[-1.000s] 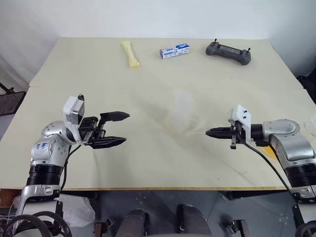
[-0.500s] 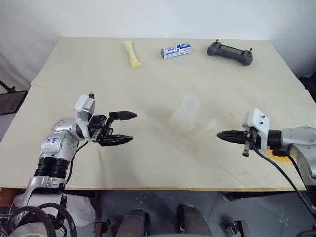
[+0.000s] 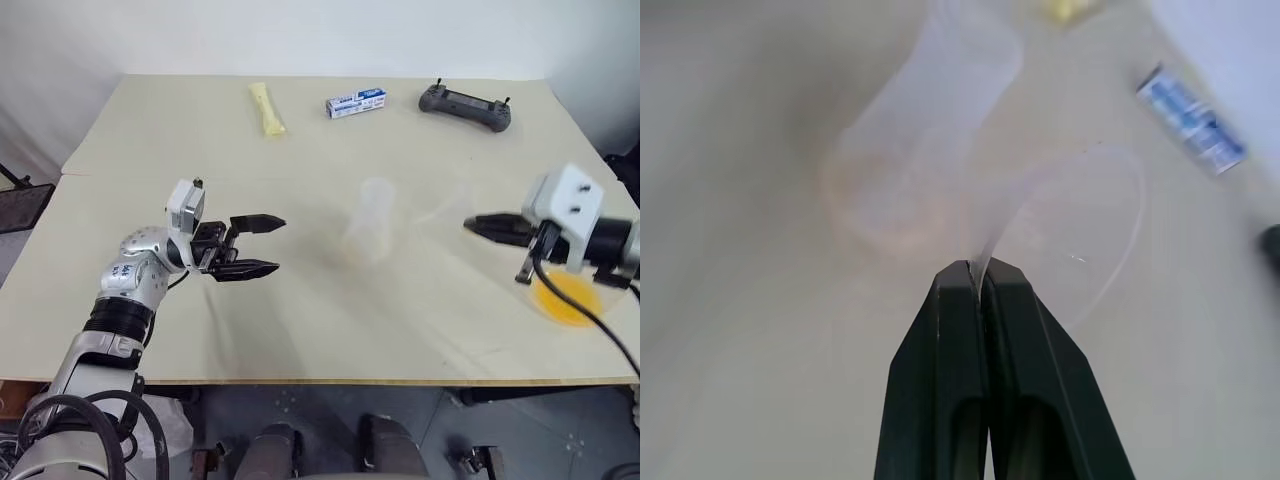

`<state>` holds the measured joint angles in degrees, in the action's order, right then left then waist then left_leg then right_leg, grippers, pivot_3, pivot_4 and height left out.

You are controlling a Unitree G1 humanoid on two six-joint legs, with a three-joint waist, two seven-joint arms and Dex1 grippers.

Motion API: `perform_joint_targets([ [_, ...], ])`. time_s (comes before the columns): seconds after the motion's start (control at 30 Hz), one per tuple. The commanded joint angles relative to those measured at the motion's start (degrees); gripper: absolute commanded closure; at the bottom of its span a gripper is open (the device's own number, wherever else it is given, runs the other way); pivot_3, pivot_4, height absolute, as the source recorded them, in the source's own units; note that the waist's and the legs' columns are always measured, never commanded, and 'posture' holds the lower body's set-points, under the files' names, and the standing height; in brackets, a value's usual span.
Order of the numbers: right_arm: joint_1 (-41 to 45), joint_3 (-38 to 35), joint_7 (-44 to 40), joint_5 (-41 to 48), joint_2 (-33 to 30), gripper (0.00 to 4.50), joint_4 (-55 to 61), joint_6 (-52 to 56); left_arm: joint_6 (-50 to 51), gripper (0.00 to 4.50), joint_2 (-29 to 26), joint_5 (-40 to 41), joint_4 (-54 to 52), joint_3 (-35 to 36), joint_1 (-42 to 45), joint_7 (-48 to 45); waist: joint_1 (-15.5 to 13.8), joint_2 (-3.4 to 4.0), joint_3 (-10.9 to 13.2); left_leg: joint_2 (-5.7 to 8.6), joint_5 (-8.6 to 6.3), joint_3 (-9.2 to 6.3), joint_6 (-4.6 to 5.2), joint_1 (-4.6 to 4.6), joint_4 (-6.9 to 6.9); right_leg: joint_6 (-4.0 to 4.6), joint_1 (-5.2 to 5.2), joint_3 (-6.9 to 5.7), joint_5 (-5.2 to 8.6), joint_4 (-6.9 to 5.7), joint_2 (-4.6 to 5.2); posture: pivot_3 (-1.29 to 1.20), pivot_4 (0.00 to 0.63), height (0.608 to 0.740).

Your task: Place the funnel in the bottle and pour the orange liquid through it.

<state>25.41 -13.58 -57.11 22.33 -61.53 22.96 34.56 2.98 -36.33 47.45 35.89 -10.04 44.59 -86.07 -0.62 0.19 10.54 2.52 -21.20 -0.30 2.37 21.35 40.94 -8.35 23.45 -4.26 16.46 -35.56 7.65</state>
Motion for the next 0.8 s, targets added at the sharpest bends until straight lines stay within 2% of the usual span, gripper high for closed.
perform_joint_targets([
  [0.03,4.44,1.76,0.14,0.04,-2.33,4.46,0.78,1.0,-3.3,0.0,0.26,1.35,1.63,0.02,1.66,-6.43,-0.06,0.0,0.0,0.01,-0.01,0.01,0.01,0.0,0.0,0.0,0.01,0.01,0.0,0.0,0.01,0.0,0.15,0.74],
  [0.17,11.74,6.0,-1.42,-1.87,-4.13,4.46,-0.87,-0.72,-4.78,0.0,0.1,1.59,2.4,-0.69,1.8,-6.43,-0.04,0.0,0.01,0.02,-0.01,0.02,0.02,0.08,0.0,0.0,0.08,0.01,0.0,0.02,0.02,0.0,0.15,0.74],
  [0.3,18.72,13.21,-5.44,-4.89,-4.73,4.46,-3.35,-2.88,-6.06,0.0,-0.47,1.6,2.24,-1.75,1.14,-6.43,0.18,0.01,0.01,0.01,-0.01,0.02,0.02,0.12,0.0,0.0,0.11,0.0,0.0,0.03,0.01,0.0,0.15,0.74],
  [0.8,32.18,24.11,-13.53,-14.43,1.96,4.46,-17.67,-16.43,-7.14,0.0,-0.88,2.1,2.08,-2.17,1.23,-6.43,0.67,0.01,0.01,0.01,-0.02,0.01,0.03,0.2,-0.02,0.0,0.19,-0.03,0.0,0.02,0.0,0.0,0.15,0.74],
])
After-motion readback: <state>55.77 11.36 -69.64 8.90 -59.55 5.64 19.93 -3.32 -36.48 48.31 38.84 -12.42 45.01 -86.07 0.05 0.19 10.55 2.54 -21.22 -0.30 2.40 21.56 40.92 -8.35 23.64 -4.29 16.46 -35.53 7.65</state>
